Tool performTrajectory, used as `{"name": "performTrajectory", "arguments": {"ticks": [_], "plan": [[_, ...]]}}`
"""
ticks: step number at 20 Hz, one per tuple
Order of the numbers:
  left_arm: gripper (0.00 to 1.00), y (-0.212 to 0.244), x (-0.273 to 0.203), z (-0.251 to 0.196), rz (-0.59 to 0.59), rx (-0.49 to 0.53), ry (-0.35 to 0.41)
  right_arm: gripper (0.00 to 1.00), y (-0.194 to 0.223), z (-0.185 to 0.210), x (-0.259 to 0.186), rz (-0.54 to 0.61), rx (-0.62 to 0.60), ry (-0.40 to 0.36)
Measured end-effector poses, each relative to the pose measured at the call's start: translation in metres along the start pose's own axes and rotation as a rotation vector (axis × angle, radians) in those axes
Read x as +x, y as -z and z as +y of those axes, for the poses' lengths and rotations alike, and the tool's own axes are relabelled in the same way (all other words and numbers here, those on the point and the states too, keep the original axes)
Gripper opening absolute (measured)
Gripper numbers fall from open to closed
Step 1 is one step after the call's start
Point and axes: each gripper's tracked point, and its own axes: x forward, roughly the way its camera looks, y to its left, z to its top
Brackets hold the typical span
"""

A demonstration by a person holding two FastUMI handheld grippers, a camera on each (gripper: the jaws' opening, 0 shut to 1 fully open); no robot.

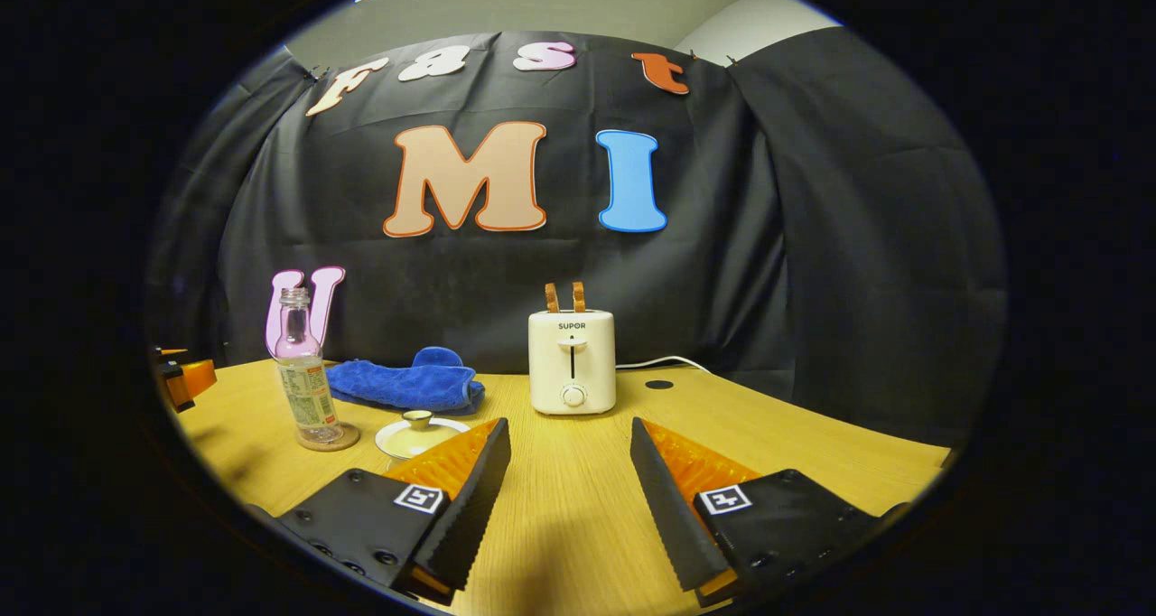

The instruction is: Open the teacup lid with one hand, grasp the water bottle and pour water into the teacup with the other hand; after pouring, place the water bottle on the coaster and then close the teacup lid.

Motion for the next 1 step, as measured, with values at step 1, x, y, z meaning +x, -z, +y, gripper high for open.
{"name": "performTrajectory", "arguments": {"ticks": [1], "plan": [[0.97, -0.0001, 0.0003, -0.0001, -0.001, 0.0, 0.0, 0.86, -0.0001, -0.0001, -0.0002, 0.0, 0.0, 0.0]]}}
